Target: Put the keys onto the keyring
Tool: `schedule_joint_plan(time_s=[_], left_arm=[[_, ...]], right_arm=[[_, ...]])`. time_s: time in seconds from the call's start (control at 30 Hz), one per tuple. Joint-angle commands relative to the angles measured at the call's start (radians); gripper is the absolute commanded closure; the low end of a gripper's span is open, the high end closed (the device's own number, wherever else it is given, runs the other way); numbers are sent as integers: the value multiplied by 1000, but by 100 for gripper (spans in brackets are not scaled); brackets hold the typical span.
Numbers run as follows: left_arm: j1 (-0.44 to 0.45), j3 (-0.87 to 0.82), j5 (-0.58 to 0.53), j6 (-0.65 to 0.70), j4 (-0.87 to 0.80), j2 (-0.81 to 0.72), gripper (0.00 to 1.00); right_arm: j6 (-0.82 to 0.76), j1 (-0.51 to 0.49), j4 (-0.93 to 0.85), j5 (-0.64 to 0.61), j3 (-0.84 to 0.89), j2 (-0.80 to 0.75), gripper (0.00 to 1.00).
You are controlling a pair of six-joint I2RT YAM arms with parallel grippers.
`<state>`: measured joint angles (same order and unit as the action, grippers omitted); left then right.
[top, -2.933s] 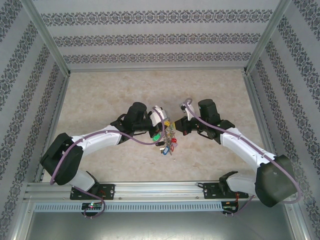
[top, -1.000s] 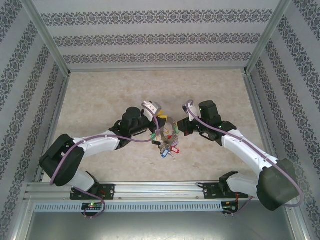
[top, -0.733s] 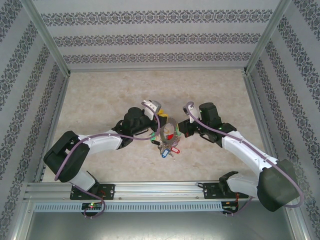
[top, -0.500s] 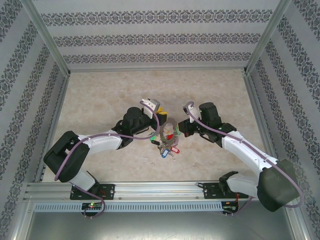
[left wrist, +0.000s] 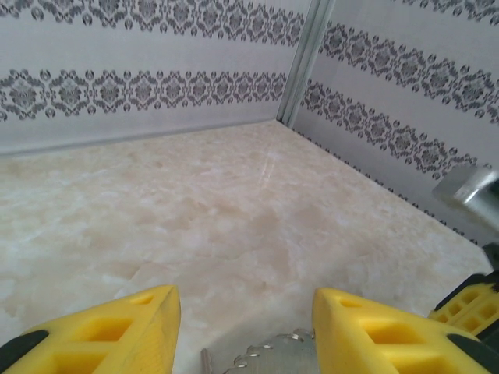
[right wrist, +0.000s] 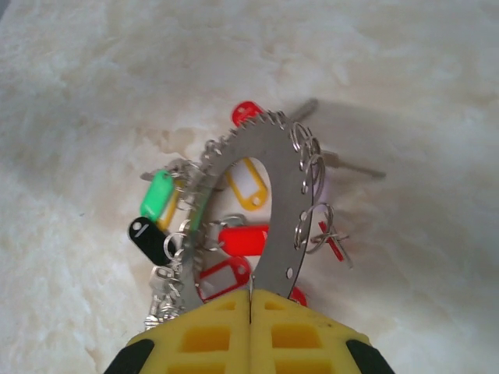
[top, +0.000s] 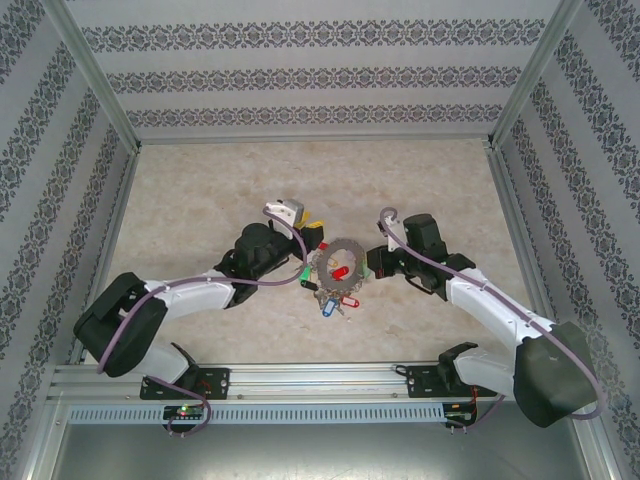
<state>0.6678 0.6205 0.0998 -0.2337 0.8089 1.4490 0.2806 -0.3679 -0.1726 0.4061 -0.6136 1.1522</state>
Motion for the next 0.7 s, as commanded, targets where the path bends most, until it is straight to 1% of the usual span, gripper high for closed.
schedule_joint_plan(time_s=[0.0,0.17,0.37,0.5,0.57,0.67], left_arm=[[1,-18,-9,-2,11,-54,52],[2,-68,8,-10,40,-77,49],[2,-49,97,-23,-37,-79,49],[1,-65,156,-28,-16,-81,50],[1,-96,149,-34,18,-91,50],[1,-155,123,-49,79,-121,50]], right_arm=[[95,9,-10,-30,48,-27,100],[164,9,-12,-46,104,-56,100],[237,6,-18,-29,158,-103,100],[251,-24,-23,0,188,-125,100],[250,-50,-28,1,192,-124,100],[274,-98,-66,-51,194,-123,100]])
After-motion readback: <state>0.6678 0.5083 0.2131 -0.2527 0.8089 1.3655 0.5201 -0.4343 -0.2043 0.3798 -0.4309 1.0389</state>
